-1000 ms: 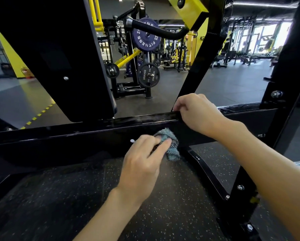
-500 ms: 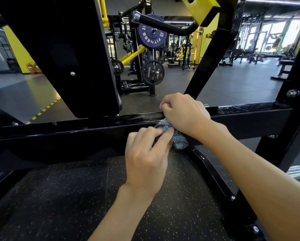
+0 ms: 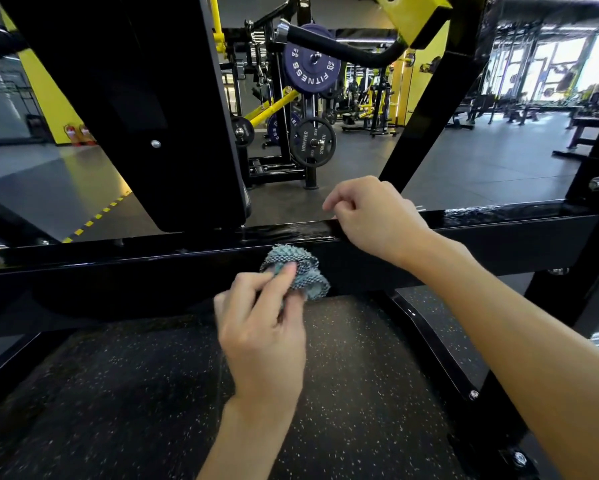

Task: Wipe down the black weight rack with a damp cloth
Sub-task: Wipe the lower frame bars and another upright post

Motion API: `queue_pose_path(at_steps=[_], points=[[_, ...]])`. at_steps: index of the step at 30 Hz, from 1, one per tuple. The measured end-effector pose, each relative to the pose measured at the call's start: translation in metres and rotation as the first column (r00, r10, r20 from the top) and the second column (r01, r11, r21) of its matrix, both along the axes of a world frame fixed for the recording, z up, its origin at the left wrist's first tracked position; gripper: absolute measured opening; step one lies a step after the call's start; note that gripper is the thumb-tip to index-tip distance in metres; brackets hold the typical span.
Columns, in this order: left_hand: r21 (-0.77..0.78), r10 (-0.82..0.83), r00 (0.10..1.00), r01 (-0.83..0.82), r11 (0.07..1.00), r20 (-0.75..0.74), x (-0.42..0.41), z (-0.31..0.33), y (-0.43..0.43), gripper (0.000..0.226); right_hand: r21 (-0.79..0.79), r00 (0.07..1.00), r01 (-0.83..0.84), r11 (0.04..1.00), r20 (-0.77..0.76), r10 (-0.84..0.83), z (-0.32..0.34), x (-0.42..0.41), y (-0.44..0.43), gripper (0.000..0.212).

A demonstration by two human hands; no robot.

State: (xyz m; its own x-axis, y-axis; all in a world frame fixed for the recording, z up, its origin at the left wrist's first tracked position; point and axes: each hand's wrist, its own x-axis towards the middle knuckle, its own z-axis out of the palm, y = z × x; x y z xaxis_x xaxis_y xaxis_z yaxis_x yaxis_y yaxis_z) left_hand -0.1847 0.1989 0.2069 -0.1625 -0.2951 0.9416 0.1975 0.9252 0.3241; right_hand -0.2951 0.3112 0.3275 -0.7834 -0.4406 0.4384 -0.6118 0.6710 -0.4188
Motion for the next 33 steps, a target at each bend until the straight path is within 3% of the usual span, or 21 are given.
queue_pose_path(at_steps=[4,9,14,18,23,28,33], points=[[-0.194,-0.062,0.992,0.082,0.978,0.105,-0.005,-0.003,0.000,0.026,0.032,0.998,-0.032,0.999,-0.048,0.033,0.009,0.006,-0.022,0.030],[0.042,-0.018,0.999,0.017,0.999,0.030,0.004,-0.015,-0.004,0.026,0.094,0.995,-0.068,0.993,-0.065,0.074,0.000,0.010,-0.038,0.028],[-0.139,-0.088,0.993,0.098,0.985,0.074,-0.004,-0.015,-0.002,0.023,0.095,0.995,-0.062,0.994,-0.077,0.070,-0.001,0.014,-0.036,0.030],[0.144,-0.012,0.999,0.017,0.989,-0.030,0.001,-0.013,0.000,0.024,0.105,0.994,-0.057,0.993,-0.086,0.066,-0.002,0.014,-0.036,0.031],[-0.119,-0.066,0.995,0.075,0.990,0.080,-0.011,-0.008,0.013,0.024,0.094,0.994,-0.041,0.995,-0.101,0.051,-0.002,0.016,-0.037,0.033],[0.199,0.027,0.997,-0.011,0.980,-0.078,-0.007,-0.005,0.012,0.021,0.101,0.992,-0.048,0.994,-0.111,0.059,-0.003,0.016,-0.037,0.033],[-0.070,-0.019,1.000,0.020,0.997,0.010,-0.007,-0.005,0.006,0.023,0.090,0.989,-0.038,0.995,-0.136,0.050,-0.003,0.017,-0.036,0.033]])
